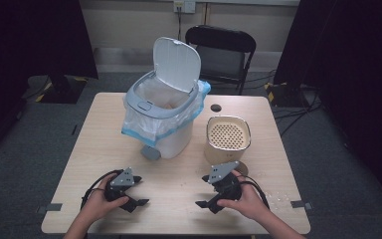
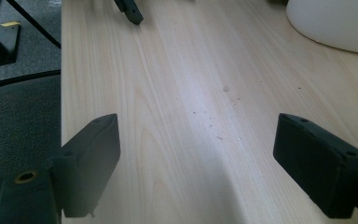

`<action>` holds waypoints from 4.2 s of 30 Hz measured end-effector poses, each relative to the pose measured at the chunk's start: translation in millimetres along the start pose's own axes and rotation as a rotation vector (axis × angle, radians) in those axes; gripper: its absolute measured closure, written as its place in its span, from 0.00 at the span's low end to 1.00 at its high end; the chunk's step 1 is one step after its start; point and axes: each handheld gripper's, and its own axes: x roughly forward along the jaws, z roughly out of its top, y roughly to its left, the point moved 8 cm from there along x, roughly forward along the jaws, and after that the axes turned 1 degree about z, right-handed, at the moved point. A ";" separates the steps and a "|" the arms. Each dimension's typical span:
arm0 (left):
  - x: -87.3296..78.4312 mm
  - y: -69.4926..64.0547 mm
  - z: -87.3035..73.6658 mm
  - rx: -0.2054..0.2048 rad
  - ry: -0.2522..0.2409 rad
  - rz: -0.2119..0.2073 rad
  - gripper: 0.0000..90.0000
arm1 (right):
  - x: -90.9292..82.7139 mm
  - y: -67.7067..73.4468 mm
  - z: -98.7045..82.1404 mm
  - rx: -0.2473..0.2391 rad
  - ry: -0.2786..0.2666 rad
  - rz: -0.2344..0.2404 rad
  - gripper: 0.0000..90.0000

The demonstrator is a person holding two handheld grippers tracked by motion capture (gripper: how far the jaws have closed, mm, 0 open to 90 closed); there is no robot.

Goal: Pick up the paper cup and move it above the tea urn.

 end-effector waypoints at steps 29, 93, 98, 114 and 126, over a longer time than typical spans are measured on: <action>0.3 -0.6 -0.1 -0.003 -0.001 0.006 0.15 | -53.8 -9.5 -8.4 -0.008 0.012 -0.046 0.16; 0.4 -1.2 -0.3 0.003 0.005 0.002 0.13 | -87.1 -66.7 -104.2 0.197 -0.044 -0.220 0.16; 0.4 -1.3 -0.4 0.005 0.008 0.001 0.12 | -79.4 -70.3 -104.8 0.194 -0.060 -0.216 0.16; 0.5 -1.3 -0.4 0.005 0.007 0.000 0.12 | -60.8 -84.2 -96.8 0.202 -0.151 -0.203 0.16; 0.6 -1.3 -0.3 0.004 0.006 0.000 0.12 | -53.2 -84.4 -86.6 0.186 -0.191 -0.178 0.22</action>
